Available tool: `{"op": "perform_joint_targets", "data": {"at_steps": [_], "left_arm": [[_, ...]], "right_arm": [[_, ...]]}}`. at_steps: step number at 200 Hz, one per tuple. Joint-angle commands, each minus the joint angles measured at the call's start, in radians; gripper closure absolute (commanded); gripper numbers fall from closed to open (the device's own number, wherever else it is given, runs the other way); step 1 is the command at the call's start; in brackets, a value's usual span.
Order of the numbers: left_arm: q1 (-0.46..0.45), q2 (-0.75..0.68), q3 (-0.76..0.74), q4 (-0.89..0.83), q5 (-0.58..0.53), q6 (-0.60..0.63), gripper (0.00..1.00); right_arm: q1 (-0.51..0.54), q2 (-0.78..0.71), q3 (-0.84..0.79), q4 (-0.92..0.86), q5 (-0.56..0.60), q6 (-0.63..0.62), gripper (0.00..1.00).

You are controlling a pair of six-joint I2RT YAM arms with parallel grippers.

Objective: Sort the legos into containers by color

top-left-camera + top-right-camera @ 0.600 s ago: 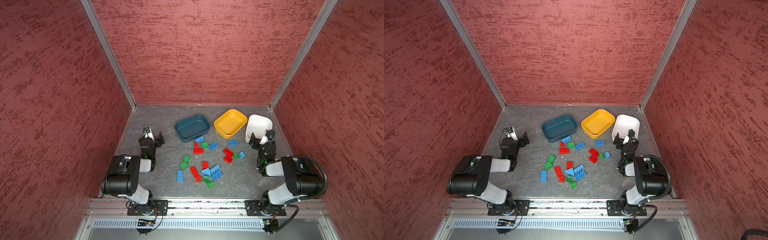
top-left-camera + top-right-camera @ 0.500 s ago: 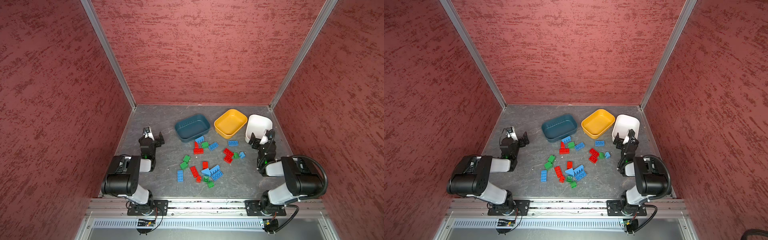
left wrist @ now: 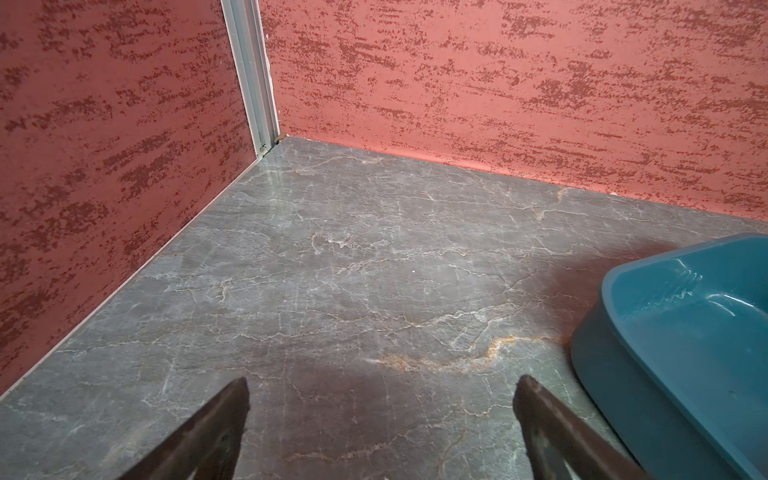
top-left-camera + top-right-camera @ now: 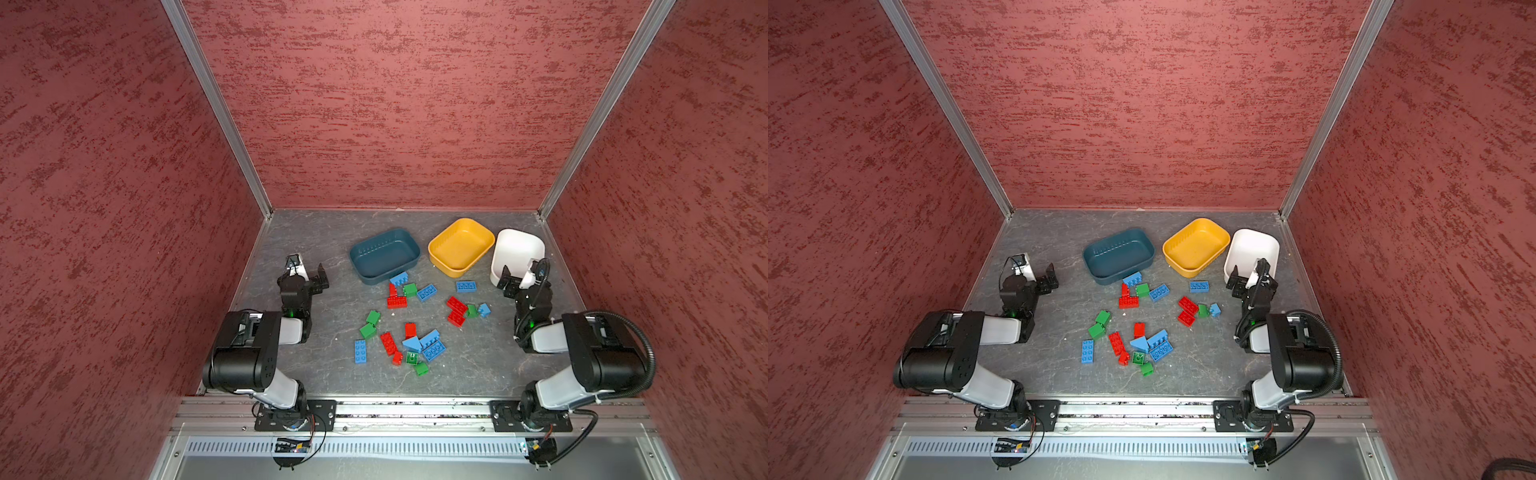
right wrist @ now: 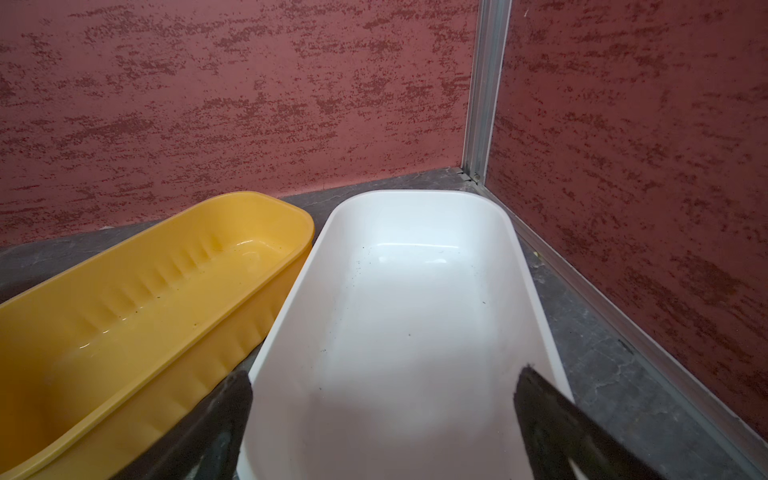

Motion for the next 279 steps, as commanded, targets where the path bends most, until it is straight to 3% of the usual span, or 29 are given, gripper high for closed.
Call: {"op": "perform_joint_targets", "data": {"at_steps": [1, 120, 146, 171, 205, 232, 247, 267, 279], "left_arm": [[-0.004, -0.005, 0.007, 0.013, 0.003, 0.009, 0.01], [-0.004, -0.011, 0.004, 0.018, 0.011, 0.013, 0.01], [-0.012, -0.107, 0.048, -0.142, 0.024, 0.031, 0.01], [-0.055, -0.244, 0.115, -0.354, -0.062, 0.034, 0.01], [-0.157, -0.380, 0.216, -0.623, -0.206, -0.148, 0.01], [-0.282, -0.441, 0.267, -0.789, -0.301, -0.289, 0.01], [-0.339, -0.467, 0.297, -0.919, -0.346, -0.425, 0.01], [-0.368, -0.486, 0.334, -1.165, -0.321, -0.642, 0.01], [-0.370, -0.491, 0.332, -1.234, -0.257, -0.708, 0.01]], "right_arm": [[0.003, -0.001, 0.004, 0.044, 0.019, -0.010, 0.01], [0.004, -0.004, 0.003, 0.048, 0.020, -0.009, 0.01], [0.003, -0.079, 0.017, -0.039, 0.039, -0.005, 0.01], [0.003, -0.211, 0.074, -0.257, 0.035, 0.011, 0.01], [0.003, -0.319, 0.243, -0.740, -0.034, 0.167, 0.01], [0.004, -0.345, 0.317, -0.961, -0.118, 0.283, 0.01], [0.004, -0.350, 0.355, -1.066, -0.186, 0.352, 0.01], [0.004, -0.357, 0.415, -1.241, -0.280, 0.389, 0.01], [0.003, -0.383, 0.405, -1.306, -0.319, 0.407, 0.02]]}}
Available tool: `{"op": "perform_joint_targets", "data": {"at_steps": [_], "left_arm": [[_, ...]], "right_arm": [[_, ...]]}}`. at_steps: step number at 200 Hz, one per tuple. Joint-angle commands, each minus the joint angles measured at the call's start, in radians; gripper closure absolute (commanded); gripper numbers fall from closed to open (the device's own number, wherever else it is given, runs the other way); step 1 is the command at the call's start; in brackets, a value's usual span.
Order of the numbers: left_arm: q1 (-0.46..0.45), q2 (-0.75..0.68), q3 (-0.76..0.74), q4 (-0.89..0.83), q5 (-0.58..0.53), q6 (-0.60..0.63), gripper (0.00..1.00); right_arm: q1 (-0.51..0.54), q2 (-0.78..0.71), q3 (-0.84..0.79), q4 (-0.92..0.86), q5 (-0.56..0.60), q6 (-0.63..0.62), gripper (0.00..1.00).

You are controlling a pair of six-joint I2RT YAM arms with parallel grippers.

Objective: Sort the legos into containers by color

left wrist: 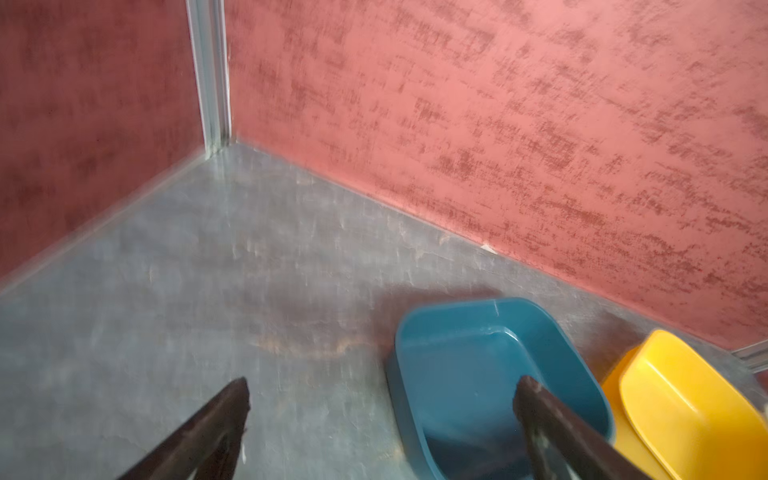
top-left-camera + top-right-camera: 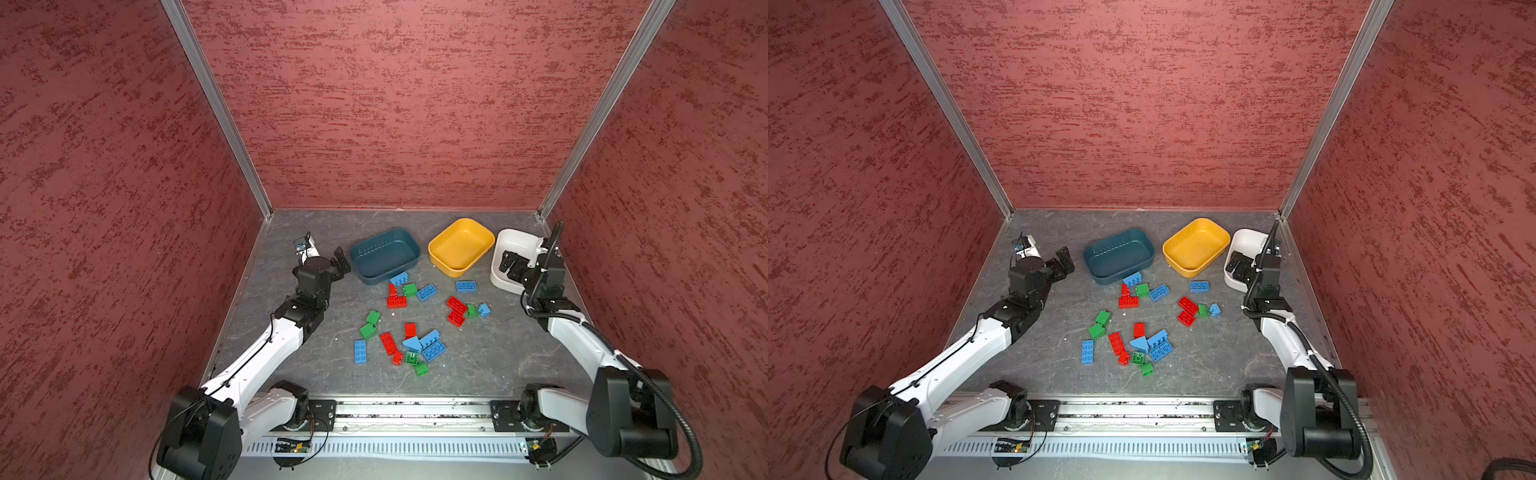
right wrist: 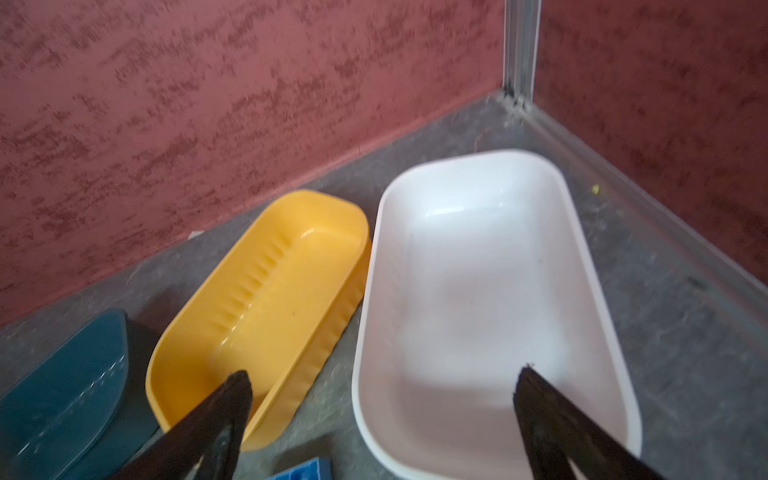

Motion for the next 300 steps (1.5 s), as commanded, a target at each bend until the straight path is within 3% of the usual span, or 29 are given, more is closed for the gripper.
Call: {"op": "perform_joint_targets", "data": {"at_steps": [1, 23, 41, 77, 104, 130, 219, 300], "left_arm": [[-0.009, -0.021, 0.017, -0.315, 0.022, -0.265, 0.01], [-0.010, -0.021, 0.009, -0.363, 0.148, -0.283, 0.01], [-0.014, -0.016, 0.007, -0.375, 0.217, -0.282, 0.01], [-0.035, 0.047, 0.033, -0.363, 0.294, -0.303, 0.01], [-0.067, 0.124, 0.072, -0.358, 0.294, -0.320, 0.01], [-0.087, 0.197, 0.115, -0.373, 0.302, -0.319, 0.01], [-0.139, 0.346, 0.209, -0.415, 0.306, -0.322, 0.01], [-0.188, 0.359, 0.219, -0.465, 0.248, -0.364, 0.01]], "right_arm": [[0.004, -0.044, 0.026, -0.278, -0.139, 0.100, 0.02], [0.008, -0.084, -0.023, -0.346, -0.228, 0.082, 0.07], [0.017, -0.089, -0.050, -0.377, -0.227, 0.082, 0.08], [0.052, -0.004, -0.044, -0.404, -0.230, 0.078, 0.27], [0.104, 0.105, 0.015, -0.436, -0.203, 0.034, 0.33], [0.143, 0.166, 0.044, -0.472, -0.094, 0.031, 0.41], [0.185, 0.298, 0.080, -0.484, -0.079, -0.010, 0.60], [0.190, 0.168, 0.083, -0.464, -0.044, 0.037, 0.85]]}}
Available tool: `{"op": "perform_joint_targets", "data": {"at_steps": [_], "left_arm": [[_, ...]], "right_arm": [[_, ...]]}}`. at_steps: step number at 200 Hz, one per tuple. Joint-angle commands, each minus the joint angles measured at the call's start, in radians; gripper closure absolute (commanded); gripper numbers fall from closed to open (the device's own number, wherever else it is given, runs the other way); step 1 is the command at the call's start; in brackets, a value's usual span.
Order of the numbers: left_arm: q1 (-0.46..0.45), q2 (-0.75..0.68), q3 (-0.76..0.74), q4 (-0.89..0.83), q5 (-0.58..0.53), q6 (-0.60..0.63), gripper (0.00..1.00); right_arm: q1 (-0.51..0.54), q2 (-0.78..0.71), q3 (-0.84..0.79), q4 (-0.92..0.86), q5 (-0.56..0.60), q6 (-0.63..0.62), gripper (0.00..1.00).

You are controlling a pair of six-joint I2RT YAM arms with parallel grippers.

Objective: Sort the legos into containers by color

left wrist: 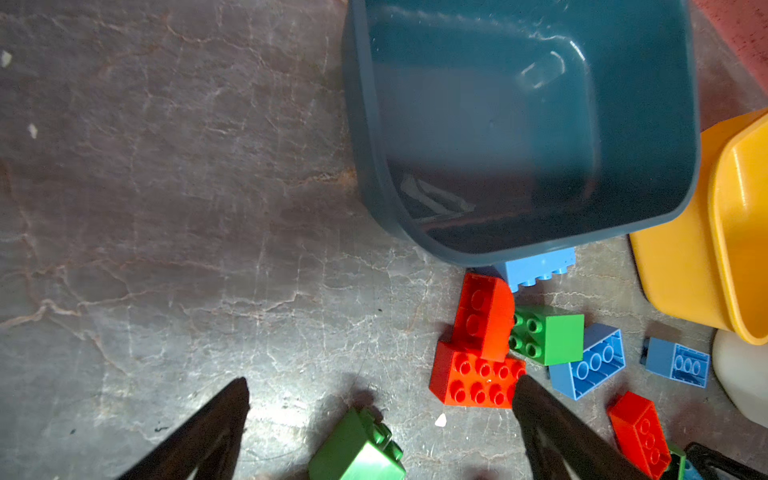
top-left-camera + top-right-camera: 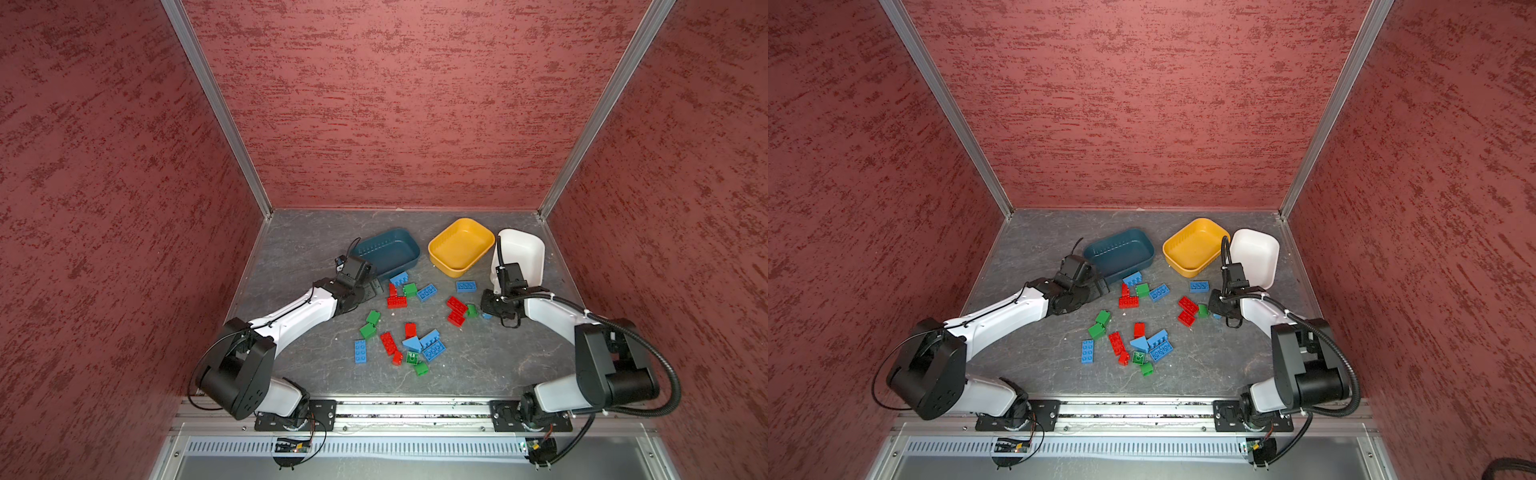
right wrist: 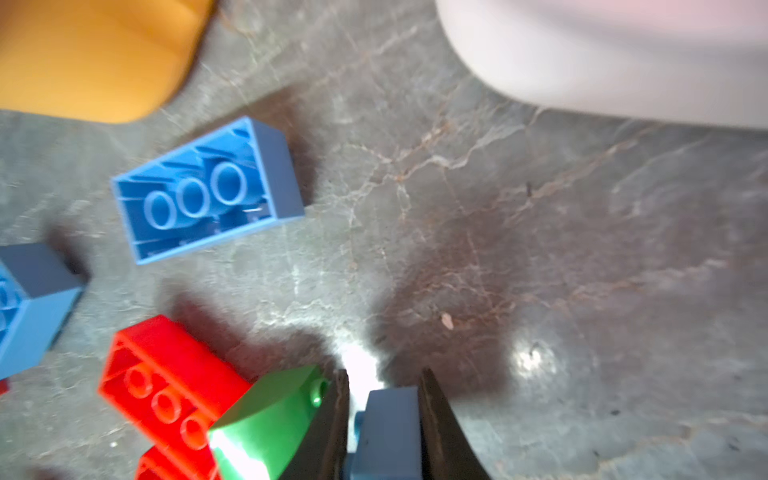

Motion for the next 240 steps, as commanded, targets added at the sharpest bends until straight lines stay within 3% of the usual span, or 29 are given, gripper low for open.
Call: {"op": "perform_joint_targets", "data": {"at_steps": [1, 54, 106, 166, 181, 213, 240], "left_arm": [[-0.012, -0.012, 0.009, -0.034, -0.040, -0.020, 0.01], [-0.023, -0.031, 0.008, -0.112, -0.035, -0.018, 0.01], [-0.055, -0.039, -0.009, -0.180, -0.032, -0.067, 0.01], [-0.062, -0.018, -0.002, -0.187, -0.019, -0.087, 0.01], [-0.064, -0.013, 0.001, -0.189, -0.013, -0.085, 0.00], [-0.068, 0.003, 0.007, -0.190, -0.001, -0.084, 0.01], [-0.076, 0.025, 0.027, -0.185, 0.000, -0.072, 0.01]], "right_arm": [[0.003, -0.066, 0.015, 0.015, 0.039, 0.022, 0.86], [-0.060, -0.086, 0.133, 0.114, 0.042, 0.025, 0.89], [-0.180, 0.085, 0.325, 0.232, 0.052, -0.002, 0.89], [-0.239, 0.319, 0.558, 0.178, 0.295, -0.097, 0.87], [-0.240, 0.354, 0.593, 0.154, 0.326, -0.094, 0.79], [-0.226, 0.324, 0.571, 0.143, 0.246, -0.073, 0.46], [-0.185, 0.242, 0.517, 0.099, 0.199, -0.093, 0.34]]}}
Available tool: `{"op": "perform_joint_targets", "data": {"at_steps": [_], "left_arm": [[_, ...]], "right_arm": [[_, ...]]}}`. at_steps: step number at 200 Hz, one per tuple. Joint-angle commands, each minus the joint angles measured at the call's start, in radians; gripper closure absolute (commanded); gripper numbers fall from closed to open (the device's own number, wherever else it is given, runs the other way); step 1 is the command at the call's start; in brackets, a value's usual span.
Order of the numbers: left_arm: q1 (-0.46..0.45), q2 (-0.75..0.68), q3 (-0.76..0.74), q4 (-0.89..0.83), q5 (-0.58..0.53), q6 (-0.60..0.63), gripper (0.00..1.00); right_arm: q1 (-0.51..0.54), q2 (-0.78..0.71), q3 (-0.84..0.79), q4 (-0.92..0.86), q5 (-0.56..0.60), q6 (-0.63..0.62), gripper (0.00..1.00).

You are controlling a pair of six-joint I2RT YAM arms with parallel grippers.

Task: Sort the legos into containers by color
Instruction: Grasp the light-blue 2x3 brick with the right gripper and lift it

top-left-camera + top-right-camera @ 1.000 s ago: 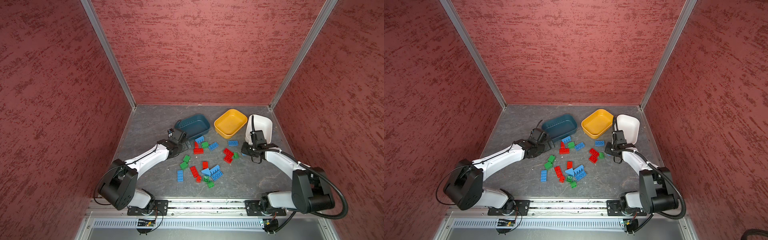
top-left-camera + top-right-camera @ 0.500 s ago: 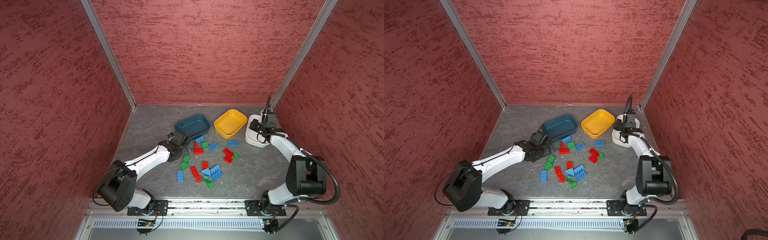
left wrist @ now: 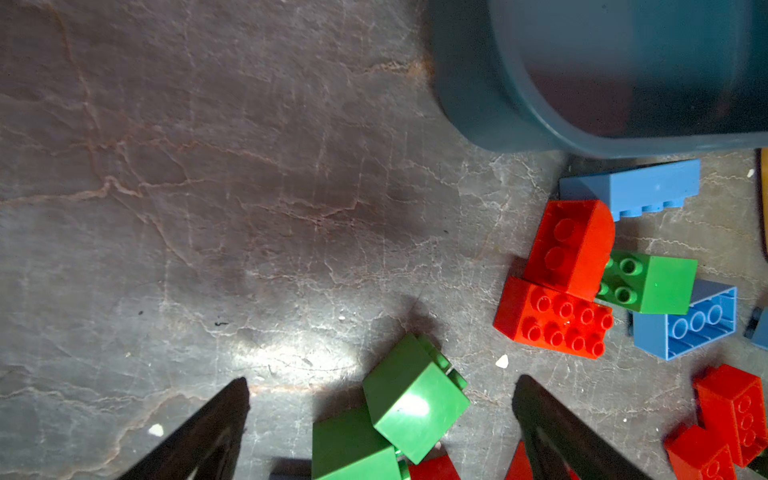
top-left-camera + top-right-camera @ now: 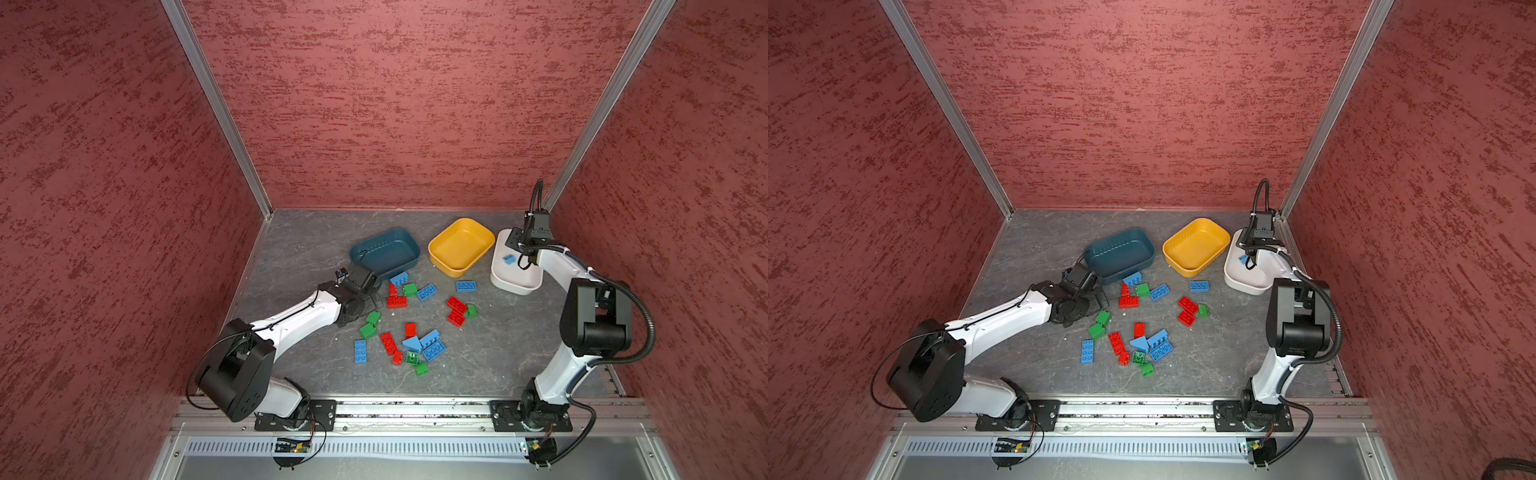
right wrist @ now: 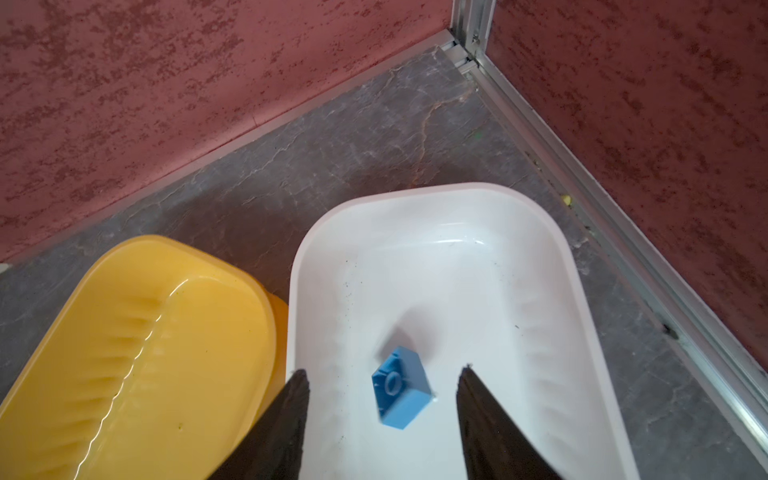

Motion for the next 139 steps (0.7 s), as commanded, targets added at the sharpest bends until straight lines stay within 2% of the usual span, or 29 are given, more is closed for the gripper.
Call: {"op": "perform_joint_targets", "data": {"at_steps": [1, 8, 19, 43, 64, 78, 105, 127, 139], "left_arm": [[-0.012, 0.023, 0.033, -0.007, 0.010, 0.005, 0.01], [-0.015, 0.032, 0.037, -0.005, 0.014, 0.008, 0.01], [-0.017, 0.044, 0.043, 0.005, 0.021, 0.010, 0.01], [-0.019, 0.063, 0.051, 0.038, 0.047, 0.010, 0.01], [-0.022, 0.076, 0.060, 0.088, 0.080, 0.029, 0.01], [-0.023, 0.094, 0.083, 0.103, 0.093, 0.043, 0.01], [-0.026, 0.141, 0.143, 0.100, 0.099, 0.066, 0.01], [-0.032, 0.165, 0.176, 0.107, 0.110, 0.067, 0.01], [-0.038, 0.174, 0.189, 0.110, 0.117, 0.068, 0.01]], "right_arm": [[0.040, -0.101, -0.048, -0.049, -0.048, -0.020, 0.34], [0.055, -0.130, -0.076, -0.050, -0.084, -0.028, 0.31], [0.077, -0.177, -0.128, -0.050, -0.162, -0.038, 0.21], [0.120, -0.275, -0.249, -0.035, -0.301, -0.027, 0.14], [0.172, -0.315, -0.309, -0.049, -0.416, -0.069, 0.11], [0.213, -0.299, -0.313, -0.077, -0.388, -0.092, 0.09], [0.283, -0.227, -0.294, -0.141, -0.242, -0.119, 0.02], [0.314, -0.181, -0.283, -0.156, -0.131, -0.113, 0.01], [0.320, -0.154, -0.275, -0.164, -0.117, -0.120, 0.01]]}}
